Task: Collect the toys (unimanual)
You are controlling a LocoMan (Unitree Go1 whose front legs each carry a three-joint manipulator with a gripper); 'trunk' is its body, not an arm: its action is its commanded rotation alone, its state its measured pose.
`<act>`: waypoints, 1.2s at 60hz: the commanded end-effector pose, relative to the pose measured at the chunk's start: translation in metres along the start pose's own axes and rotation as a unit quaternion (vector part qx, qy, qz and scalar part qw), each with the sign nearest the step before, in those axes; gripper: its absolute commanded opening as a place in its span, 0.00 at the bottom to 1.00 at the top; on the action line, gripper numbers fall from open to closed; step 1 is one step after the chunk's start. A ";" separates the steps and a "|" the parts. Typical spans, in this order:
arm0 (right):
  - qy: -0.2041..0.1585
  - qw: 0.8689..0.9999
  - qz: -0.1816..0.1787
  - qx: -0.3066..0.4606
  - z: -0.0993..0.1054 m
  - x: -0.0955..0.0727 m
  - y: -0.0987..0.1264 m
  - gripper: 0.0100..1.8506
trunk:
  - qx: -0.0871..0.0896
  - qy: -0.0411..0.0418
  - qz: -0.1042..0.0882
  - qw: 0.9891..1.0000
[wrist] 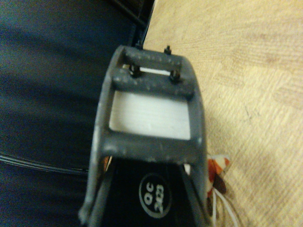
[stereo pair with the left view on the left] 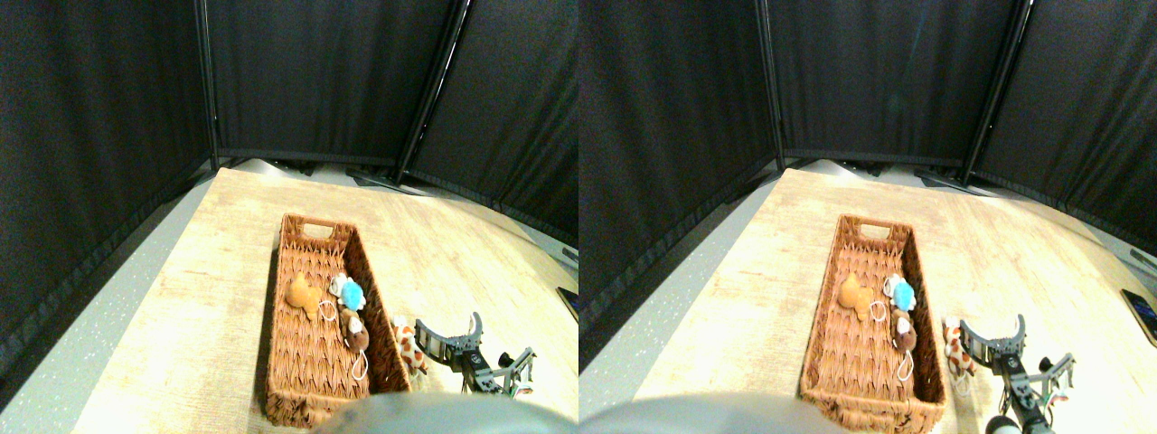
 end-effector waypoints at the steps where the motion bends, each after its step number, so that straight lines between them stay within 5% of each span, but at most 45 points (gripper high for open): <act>1: 0.001 1.000 0.006 0.015 -0.004 -0.003 0.001 0.49 | -0.017 0.005 0.004 1.000; 34: 0.013 0.993 -0.099 0.065 -0.019 0.010 -0.061 0.43 | -0.028 0.004 0.019 0.999; 57: 0.007 0.987 -0.131 0.095 -0.028 0.024 -0.078 0.43 | -0.030 0.007 0.026 0.999; 63: 0.001 0.987 -0.132 0.088 -0.027 0.028 -0.076 0.35 | -0.030 0.007 0.026 0.999; 70: -0.056 0.985 -0.152 0.054 -0.028 0.029 -0.069 0.04 | -0.029 0.008 0.026 0.999; 72: -0.073 0.983 -0.156 0.055 -0.028 0.029 -0.068 0.03 | -0.028 0.007 0.026 0.999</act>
